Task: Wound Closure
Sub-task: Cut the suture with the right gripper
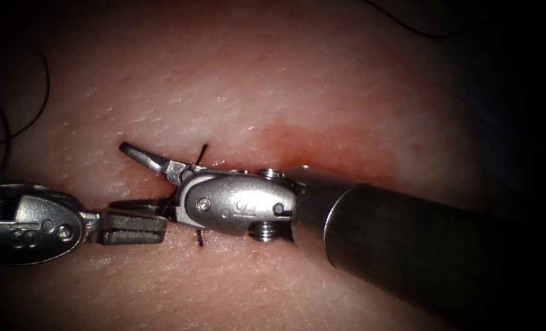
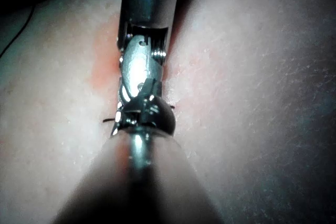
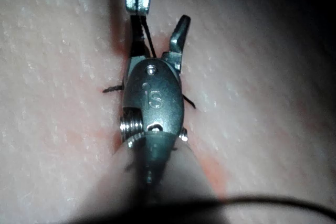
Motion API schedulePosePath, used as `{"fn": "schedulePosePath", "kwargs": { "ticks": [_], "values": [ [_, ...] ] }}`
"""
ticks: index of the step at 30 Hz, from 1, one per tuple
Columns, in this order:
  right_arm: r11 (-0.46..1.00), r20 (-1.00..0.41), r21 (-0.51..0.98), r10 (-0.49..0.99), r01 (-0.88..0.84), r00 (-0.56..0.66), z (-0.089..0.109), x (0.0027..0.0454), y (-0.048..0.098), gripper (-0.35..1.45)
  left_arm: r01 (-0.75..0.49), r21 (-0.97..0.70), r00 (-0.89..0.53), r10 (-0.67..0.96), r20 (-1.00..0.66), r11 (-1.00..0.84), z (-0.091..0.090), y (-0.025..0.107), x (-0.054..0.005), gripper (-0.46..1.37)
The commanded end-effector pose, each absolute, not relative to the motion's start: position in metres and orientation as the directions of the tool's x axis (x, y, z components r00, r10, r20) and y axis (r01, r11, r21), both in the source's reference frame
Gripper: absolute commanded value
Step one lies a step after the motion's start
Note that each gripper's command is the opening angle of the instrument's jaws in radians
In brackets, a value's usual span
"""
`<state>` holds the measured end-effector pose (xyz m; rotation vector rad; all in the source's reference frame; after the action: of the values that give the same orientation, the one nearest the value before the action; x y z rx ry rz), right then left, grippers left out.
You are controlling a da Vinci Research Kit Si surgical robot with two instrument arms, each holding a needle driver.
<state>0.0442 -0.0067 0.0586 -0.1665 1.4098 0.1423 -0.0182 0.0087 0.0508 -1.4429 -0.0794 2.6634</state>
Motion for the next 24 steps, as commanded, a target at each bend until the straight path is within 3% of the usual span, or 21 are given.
{"fn": "schedulePosePath", "kwargs": {
  "ticks": [1,16,19,21,24],
  "values": [
    [0.982,-0.99,-0.029,-0.002,-0.188,0.142,0.0584,0.0442,-0.0068,-0.35,-0.065,-0.103,-0.541,0.122,-0.832,-0.993,0.0509,0.0087,-0.0182,-0.35],
    [0.985,-0.99,-0.059,-0.037,-0.164,0.133,0.0578,0.0431,-0.006,-0.35,-0.061,-0.105,-0.541,0.121,-0.832,-0.993,0.051,0.0088,-0.0181,-0.35],
    [0.982,-0.991,-0.058,-0.034,-0.183,0.13,0.0576,0.0429,-0.0057,1.11,-0.06,-0.105,-0.541,0.121,-0.832,-0.993,0.0511,0.0089,-0.0181,-0.35],
    [0.976,-0.988,-0.061,-0.029,-0.209,0.152,0.0576,0.0427,-0.0057,1.32,-0.06,-0.105,-0.541,0.121,-0.832,-0.993,0.0511,0.0089,-0.0181,-0.35],
    [0.974,-0.987,-0.062,-0.028,-0.216,0.159,0.0578,0.0424,-0.0056,1.41,-0.06,-0.105,-0.541,0.121,-0.833,-0.993,0.0511,0.0089,-0.0181,-0.35]
  ]
}}
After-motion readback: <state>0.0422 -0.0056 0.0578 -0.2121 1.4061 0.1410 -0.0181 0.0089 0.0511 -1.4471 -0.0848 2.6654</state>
